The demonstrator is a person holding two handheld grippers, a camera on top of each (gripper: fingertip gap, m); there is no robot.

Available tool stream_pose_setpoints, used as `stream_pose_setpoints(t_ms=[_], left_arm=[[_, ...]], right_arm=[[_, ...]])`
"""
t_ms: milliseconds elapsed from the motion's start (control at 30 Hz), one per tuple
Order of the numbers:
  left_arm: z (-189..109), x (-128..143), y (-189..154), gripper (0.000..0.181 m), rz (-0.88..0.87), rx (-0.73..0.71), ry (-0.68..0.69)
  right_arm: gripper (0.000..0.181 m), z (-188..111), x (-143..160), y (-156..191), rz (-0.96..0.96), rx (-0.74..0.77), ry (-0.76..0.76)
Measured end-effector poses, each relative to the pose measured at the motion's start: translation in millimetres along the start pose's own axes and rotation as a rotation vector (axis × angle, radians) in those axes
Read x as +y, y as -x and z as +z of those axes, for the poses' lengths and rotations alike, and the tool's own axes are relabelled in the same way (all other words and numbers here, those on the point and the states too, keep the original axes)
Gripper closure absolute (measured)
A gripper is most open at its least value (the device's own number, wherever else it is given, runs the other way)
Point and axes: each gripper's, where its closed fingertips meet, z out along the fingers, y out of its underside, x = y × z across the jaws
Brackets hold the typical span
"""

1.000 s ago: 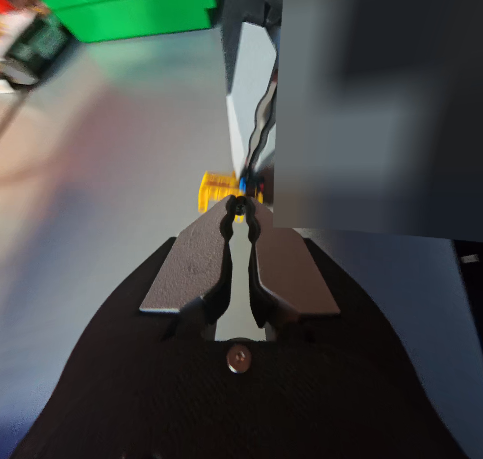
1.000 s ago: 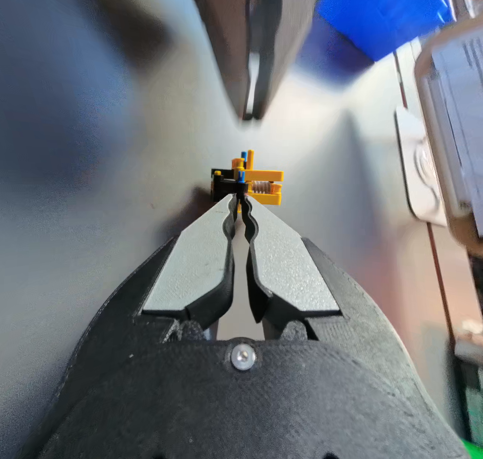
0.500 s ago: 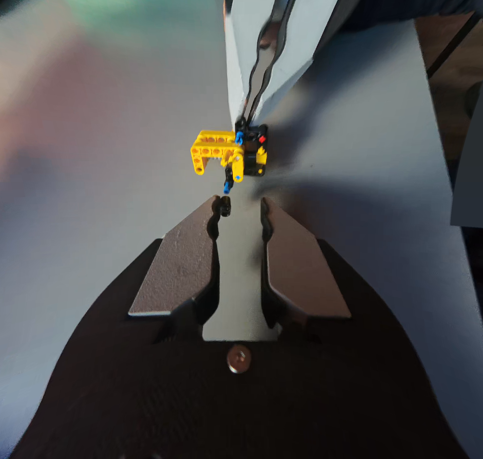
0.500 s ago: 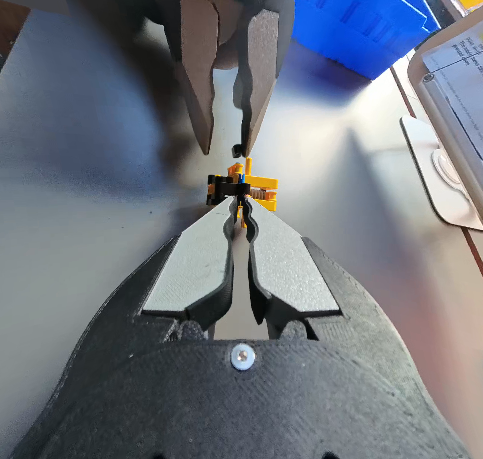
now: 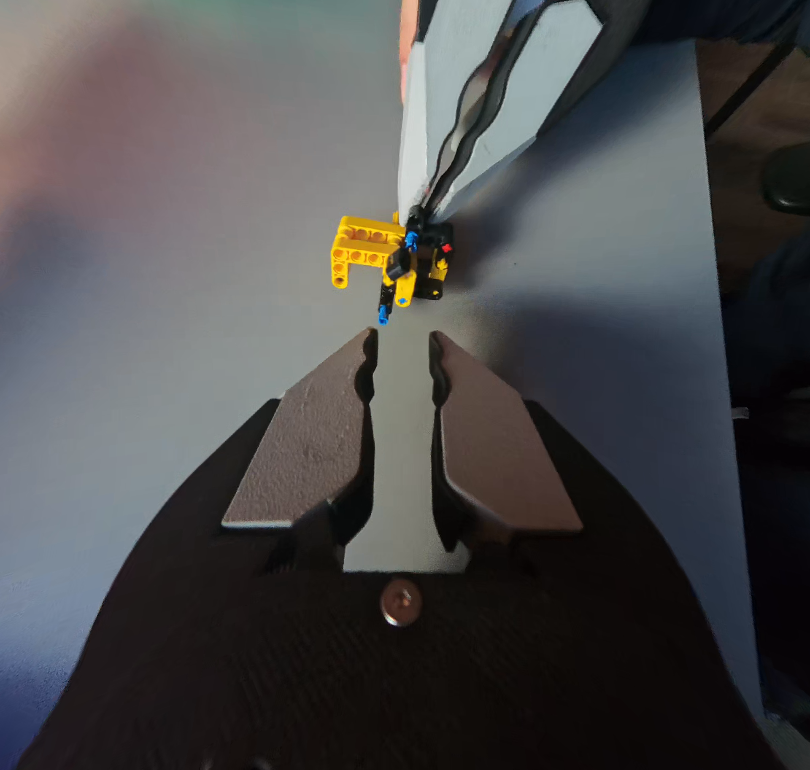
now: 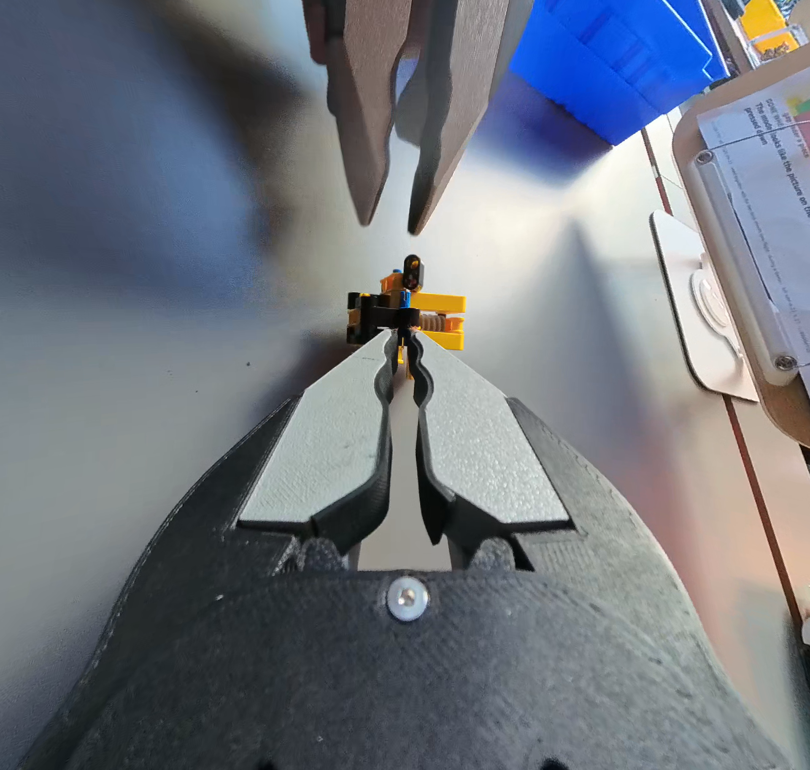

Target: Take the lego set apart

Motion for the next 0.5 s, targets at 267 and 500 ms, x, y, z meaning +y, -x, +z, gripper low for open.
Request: stream_pose_setpoints(t_ms=[267,500], left_arm=[[4,-28,2,0.159,0.079,-0.068,-0.115],[4,4,9,0.181,0.069,-0.078,0.035]], right_arm=[[0.18,3,-6,6,-0.051,-0.004,-0.004],[0.179,-1,-2,4,-0.047,0.001,0.011]])
